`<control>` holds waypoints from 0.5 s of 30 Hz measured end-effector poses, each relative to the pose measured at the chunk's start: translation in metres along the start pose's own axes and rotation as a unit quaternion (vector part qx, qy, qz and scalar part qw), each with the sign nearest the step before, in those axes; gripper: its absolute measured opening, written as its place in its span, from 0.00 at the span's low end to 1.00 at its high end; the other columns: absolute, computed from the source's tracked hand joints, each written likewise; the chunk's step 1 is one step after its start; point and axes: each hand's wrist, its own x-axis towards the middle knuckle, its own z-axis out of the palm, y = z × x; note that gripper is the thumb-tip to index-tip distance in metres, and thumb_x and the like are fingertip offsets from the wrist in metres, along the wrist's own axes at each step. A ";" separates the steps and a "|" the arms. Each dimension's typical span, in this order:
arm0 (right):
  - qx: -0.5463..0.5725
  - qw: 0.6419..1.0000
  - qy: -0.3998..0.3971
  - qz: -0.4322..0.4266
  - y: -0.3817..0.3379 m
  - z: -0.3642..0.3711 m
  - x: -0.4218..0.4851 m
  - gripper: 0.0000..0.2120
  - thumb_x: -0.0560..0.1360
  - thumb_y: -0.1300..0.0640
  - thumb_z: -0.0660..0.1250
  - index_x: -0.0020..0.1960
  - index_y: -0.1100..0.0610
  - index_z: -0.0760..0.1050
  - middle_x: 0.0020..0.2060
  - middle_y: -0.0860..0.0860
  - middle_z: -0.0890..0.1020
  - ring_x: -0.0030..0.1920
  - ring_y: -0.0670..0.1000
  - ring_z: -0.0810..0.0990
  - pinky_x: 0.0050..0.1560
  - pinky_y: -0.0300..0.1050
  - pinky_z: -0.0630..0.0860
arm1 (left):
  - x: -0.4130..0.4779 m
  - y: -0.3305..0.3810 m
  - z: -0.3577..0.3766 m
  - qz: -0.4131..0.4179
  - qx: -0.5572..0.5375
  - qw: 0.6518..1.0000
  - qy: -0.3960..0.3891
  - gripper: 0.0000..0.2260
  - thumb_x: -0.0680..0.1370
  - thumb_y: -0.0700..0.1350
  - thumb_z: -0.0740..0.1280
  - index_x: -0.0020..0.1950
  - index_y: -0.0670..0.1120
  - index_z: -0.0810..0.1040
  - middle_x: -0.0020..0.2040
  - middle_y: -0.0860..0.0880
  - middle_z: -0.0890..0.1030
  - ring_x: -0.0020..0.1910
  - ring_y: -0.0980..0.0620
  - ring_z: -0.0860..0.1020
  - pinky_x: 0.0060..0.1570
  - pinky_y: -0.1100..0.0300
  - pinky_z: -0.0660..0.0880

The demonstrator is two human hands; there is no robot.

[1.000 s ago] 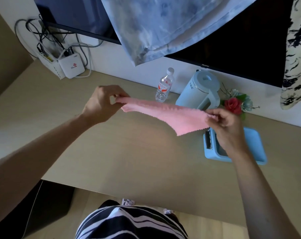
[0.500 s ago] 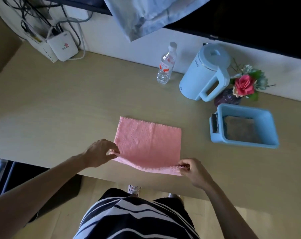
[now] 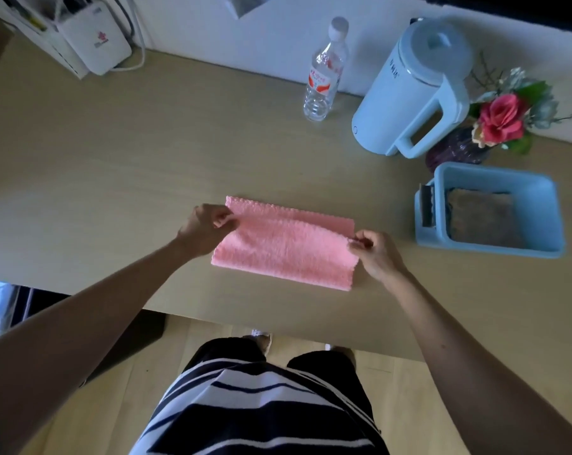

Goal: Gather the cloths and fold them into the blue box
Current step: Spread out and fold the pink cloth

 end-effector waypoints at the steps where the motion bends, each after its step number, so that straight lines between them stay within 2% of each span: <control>1: -0.002 1.000 0.003 -0.001 -0.003 0.000 0.004 0.11 0.75 0.61 0.71 0.36 0.62 0.74 0.29 0.47 0.73 0.31 0.46 0.67 0.33 0.43 0.62 | 0.005 0.001 0.001 -0.004 -0.005 1.000 0.006 0.12 0.78 0.45 0.71 0.37 0.40 0.78 0.30 0.51 0.77 0.31 0.58 0.74 0.32 0.65 0.68; 4: -0.007 1.000 0.021 0.002 -0.007 0.000 0.014 0.14 0.76 0.62 0.68 0.33 0.54 0.70 0.27 0.44 0.69 0.30 0.46 0.65 0.30 0.40 0.60 | 0.016 0.000 0.002 -0.011 -0.014 1.000 0.013 0.14 0.79 0.45 0.70 0.36 0.40 0.76 0.31 0.47 0.78 0.31 0.56 0.76 0.32 0.64 0.68; 6: -0.011 0.999 0.031 0.005 -0.008 0.000 0.020 0.14 0.76 0.62 0.67 0.33 0.56 0.70 0.27 0.45 0.68 0.30 0.46 0.64 0.29 0.38 0.59 | 0.021 -0.001 0.002 -0.016 -0.013 1.000 0.014 0.15 0.79 0.45 0.70 0.36 0.38 0.75 0.31 0.44 0.79 0.30 0.54 0.75 0.31 0.62 0.67; 9: -0.007 0.999 0.042 0.002 -0.012 -0.001 0.031 0.07 0.76 0.63 0.66 0.38 0.62 0.75 0.29 0.47 0.71 0.30 0.46 0.65 0.30 0.39 0.62 | 0.028 -0.008 0.000 -0.020 -0.012 0.999 0.021 0.16 0.79 0.45 0.69 0.36 0.35 0.74 0.30 0.40 0.76 0.30 0.47 0.72 0.32 0.58 0.65; 12: -0.004 0.999 0.043 0.002 -0.015 -0.001 0.039 0.08 0.76 0.63 0.66 0.39 0.55 0.76 0.28 0.44 0.72 0.30 0.44 0.66 0.28 0.32 0.62 | 0.035 -0.012 -0.001 -0.038 -0.010 0.999 0.031 0.16 0.79 0.45 0.69 0.37 0.35 0.73 0.30 0.43 0.72 0.30 0.47 0.69 0.31 0.58 0.62; 15: -0.011 0.998 0.054 0.010 -0.016 0.003 0.048 0.07 0.76 0.63 0.65 0.42 0.54 0.77 0.32 0.44 0.75 0.34 0.46 0.71 0.33 0.33 0.67 | 0.039 -0.011 0.003 -0.055 0.011 0.998 0.030 0.15 0.79 0.45 0.68 0.40 0.34 0.75 0.33 0.36 0.76 0.31 0.48 0.70 0.29 0.59 0.60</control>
